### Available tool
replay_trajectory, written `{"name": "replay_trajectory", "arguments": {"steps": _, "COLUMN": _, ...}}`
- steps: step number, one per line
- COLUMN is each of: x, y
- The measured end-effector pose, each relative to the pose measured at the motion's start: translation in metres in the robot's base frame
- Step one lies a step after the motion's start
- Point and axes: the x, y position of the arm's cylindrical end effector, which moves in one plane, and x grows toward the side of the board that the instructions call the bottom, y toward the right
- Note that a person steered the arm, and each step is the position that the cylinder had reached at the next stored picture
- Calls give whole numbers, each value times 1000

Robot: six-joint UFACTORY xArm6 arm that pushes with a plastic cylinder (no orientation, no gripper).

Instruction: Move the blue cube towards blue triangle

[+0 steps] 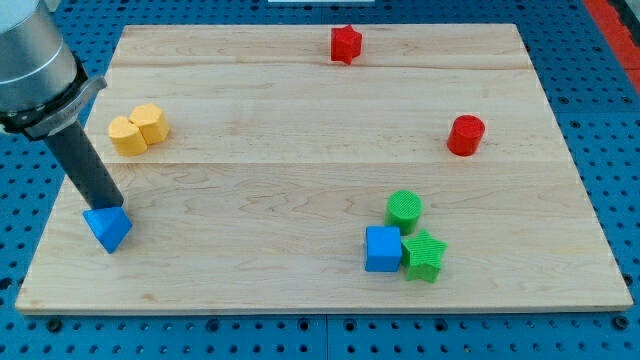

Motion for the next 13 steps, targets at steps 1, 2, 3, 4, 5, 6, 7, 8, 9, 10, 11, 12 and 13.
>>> {"name": "replay_trajectory", "arguments": {"steps": 1, "x": 5, "y": 0}}
{"name": "replay_trajectory", "arguments": {"steps": 2, "x": -16, "y": 19}}
{"name": "replay_trajectory", "arguments": {"steps": 3, "x": -28, "y": 83}}
{"name": "replay_trajectory", "arguments": {"steps": 4, "x": -26, "y": 159}}
{"name": "replay_trajectory", "arguments": {"steps": 5, "x": -22, "y": 222}}
{"name": "replay_trajectory", "arguments": {"steps": 6, "x": 6, "y": 265}}
{"name": "replay_trajectory", "arguments": {"steps": 7, "x": 17, "y": 304}}
{"name": "replay_trajectory", "arguments": {"steps": 8, "x": 18, "y": 339}}
{"name": "replay_trajectory", "arguments": {"steps": 9, "x": 31, "y": 346}}
{"name": "replay_trajectory", "arguments": {"steps": 10, "x": 31, "y": 341}}
{"name": "replay_trajectory", "arguments": {"steps": 11, "x": 31, "y": 337}}
{"name": "replay_trajectory", "arguments": {"steps": 12, "x": 31, "y": 329}}
{"name": "replay_trajectory", "arguments": {"steps": 13, "x": 31, "y": 306}}
